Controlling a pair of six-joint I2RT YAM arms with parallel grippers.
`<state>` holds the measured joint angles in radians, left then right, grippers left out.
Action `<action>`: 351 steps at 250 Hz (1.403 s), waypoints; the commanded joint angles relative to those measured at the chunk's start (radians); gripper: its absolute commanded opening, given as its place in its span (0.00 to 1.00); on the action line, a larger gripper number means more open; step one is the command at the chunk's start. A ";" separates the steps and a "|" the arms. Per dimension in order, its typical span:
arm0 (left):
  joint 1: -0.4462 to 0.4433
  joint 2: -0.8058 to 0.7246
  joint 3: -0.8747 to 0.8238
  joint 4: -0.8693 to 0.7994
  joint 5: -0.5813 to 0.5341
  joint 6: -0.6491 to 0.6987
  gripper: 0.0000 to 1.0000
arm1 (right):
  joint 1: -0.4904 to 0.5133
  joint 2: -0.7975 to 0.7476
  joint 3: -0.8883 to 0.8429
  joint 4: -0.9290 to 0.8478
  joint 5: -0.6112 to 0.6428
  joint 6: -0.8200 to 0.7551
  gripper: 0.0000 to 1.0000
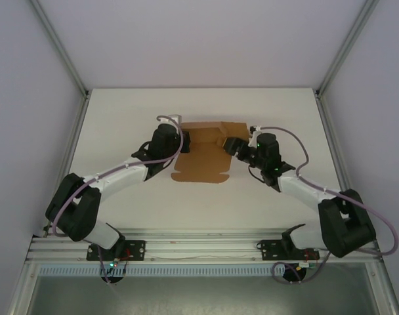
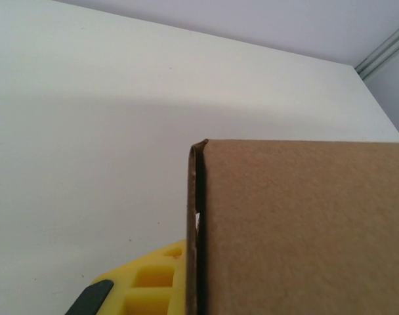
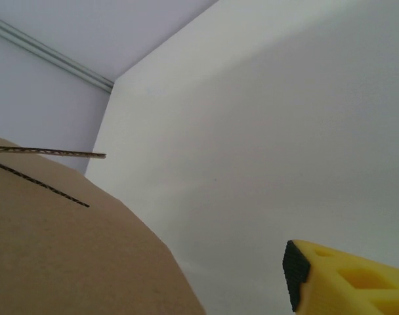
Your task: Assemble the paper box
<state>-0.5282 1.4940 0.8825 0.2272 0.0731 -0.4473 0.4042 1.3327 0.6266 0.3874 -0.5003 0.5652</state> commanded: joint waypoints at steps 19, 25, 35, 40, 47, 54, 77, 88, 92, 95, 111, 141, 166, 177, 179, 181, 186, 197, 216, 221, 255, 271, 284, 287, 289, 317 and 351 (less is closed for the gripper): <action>-0.029 -0.007 -0.016 0.147 0.048 -0.018 0.00 | 0.032 0.067 0.032 0.137 -0.135 0.143 0.48; -0.029 -0.006 -0.016 0.145 0.040 -0.018 0.00 | 0.034 0.068 0.031 0.139 -0.134 0.147 0.45; -0.030 -0.007 -0.014 0.140 0.031 -0.012 0.00 | 0.035 0.069 0.030 0.143 -0.130 0.160 0.39; -0.030 -0.005 -0.013 0.139 0.027 -0.011 0.00 | 0.035 0.067 0.029 0.144 -0.128 0.164 0.38; -0.031 -0.005 -0.012 0.138 0.022 -0.012 0.00 | 0.037 0.065 0.027 0.152 -0.127 0.171 0.34; -0.031 -0.005 -0.011 0.139 0.018 -0.014 0.00 | 0.040 0.062 0.025 0.157 -0.122 0.176 0.31; -0.032 -0.005 -0.012 0.147 0.012 -0.021 0.00 | 0.046 0.051 0.023 0.155 -0.106 0.181 0.21; -0.032 -0.003 -0.009 0.144 0.012 -0.017 0.00 | 0.051 0.042 0.025 0.143 -0.103 0.175 0.17; -0.032 -0.004 -0.008 0.142 0.011 -0.015 0.00 | 0.051 0.040 0.026 0.137 -0.098 0.173 0.16; -0.033 -0.005 -0.007 0.139 0.012 -0.016 0.00 | 0.052 0.038 0.027 0.133 -0.097 0.169 0.15; -0.033 -0.006 -0.005 0.133 0.011 -0.010 0.00 | 0.054 0.027 0.033 0.097 -0.083 0.153 0.15; -0.033 -0.020 -0.012 0.123 0.004 -0.008 0.00 | 0.054 -0.010 0.034 0.002 -0.024 0.113 0.29; -0.032 -0.037 -0.016 0.098 -0.007 0.003 0.00 | 0.049 -0.080 0.028 -0.117 0.058 0.056 0.44; -0.032 -0.045 -0.015 0.073 -0.012 0.012 0.00 | 0.045 -0.127 0.029 -0.193 0.102 0.016 0.53; -0.031 -0.046 -0.015 0.068 -0.013 0.013 0.00 | 0.044 -0.136 0.029 -0.207 0.111 0.006 0.54; -0.030 -0.047 -0.014 0.063 -0.014 0.014 0.00 | 0.044 -0.146 0.027 -0.221 0.118 -0.002 0.55; -0.030 -0.050 -0.011 0.050 -0.017 0.019 0.00 | 0.040 -0.168 0.025 -0.255 0.143 -0.024 0.57; -0.030 -0.054 -0.008 0.023 -0.010 0.030 0.00 | 0.031 -0.233 0.020 -0.333 0.199 -0.072 0.64; -0.029 -0.060 -0.001 -0.027 0.017 0.043 0.00 | 0.005 -0.335 0.019 -0.442 0.256 -0.153 0.71; -0.027 -0.060 0.002 -0.038 0.027 0.047 0.00 | -0.005 -0.360 0.019 -0.465 0.266 -0.176 0.72; -0.027 -0.054 0.035 -0.127 0.094 0.046 0.00 | -0.050 -0.450 0.062 -0.555 0.239 -0.321 0.69; -0.027 -0.049 0.047 -0.158 0.120 0.058 0.00 | -0.052 -0.439 0.111 -0.607 0.199 -0.397 0.66; -0.028 -0.049 0.056 -0.181 0.145 0.065 0.00 | -0.053 -0.418 0.147 -0.640 0.169 -0.448 0.65; -0.027 -0.049 0.058 -0.186 0.149 0.068 0.00 | -0.054 -0.412 0.154 -0.646 0.163 -0.459 0.65; -0.027 -0.049 0.060 -0.190 0.154 0.069 0.00 | -0.053 -0.409 0.160 -0.649 0.160 -0.465 0.65; -0.028 -0.048 0.098 -0.267 0.183 0.085 0.00 | -0.061 -0.362 0.218 -0.709 0.121 -0.552 0.55; -0.027 -0.038 0.141 -0.343 0.192 0.097 0.00 | -0.064 -0.341 0.251 -0.738 0.067 -0.614 0.42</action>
<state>-0.5564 1.4624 0.9649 -0.0128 0.2207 -0.3862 0.3496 0.9825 0.8440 -0.2710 -0.3683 0.0719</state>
